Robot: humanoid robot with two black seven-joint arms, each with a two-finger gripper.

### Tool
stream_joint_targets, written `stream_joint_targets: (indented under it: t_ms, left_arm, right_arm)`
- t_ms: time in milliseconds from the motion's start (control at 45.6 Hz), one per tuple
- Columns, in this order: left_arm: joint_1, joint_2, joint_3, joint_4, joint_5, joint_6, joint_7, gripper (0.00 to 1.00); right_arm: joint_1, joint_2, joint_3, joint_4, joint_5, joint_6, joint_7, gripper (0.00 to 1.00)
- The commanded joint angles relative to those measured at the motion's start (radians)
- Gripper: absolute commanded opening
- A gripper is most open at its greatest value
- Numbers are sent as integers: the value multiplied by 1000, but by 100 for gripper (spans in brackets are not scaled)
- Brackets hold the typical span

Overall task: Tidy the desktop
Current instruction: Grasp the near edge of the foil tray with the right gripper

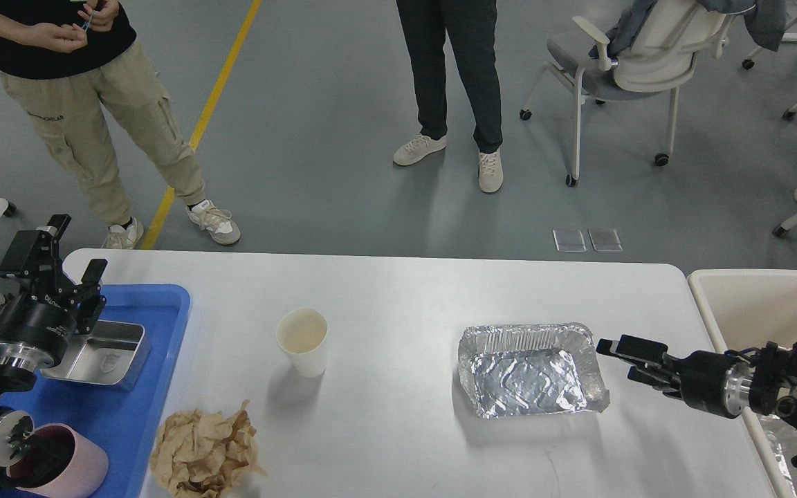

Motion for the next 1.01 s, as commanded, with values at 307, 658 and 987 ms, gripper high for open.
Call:
stream_joint_targets:
  t_ms: [307,658,987]
  left_arm:
    - [13,0,-1,0,0,-5,0,97]
    - [22,-2,-2,-2,0,-6,-6,97]
    - [37,-2,-2,0,0,-6,-16,97]
  right_arm:
    - [0,88,-47,-81,2,-2,20,100]
    - [1,159,-80,-112,0,-3,20,100]
    - [3,174,-85,-115,0,-3,20,100]
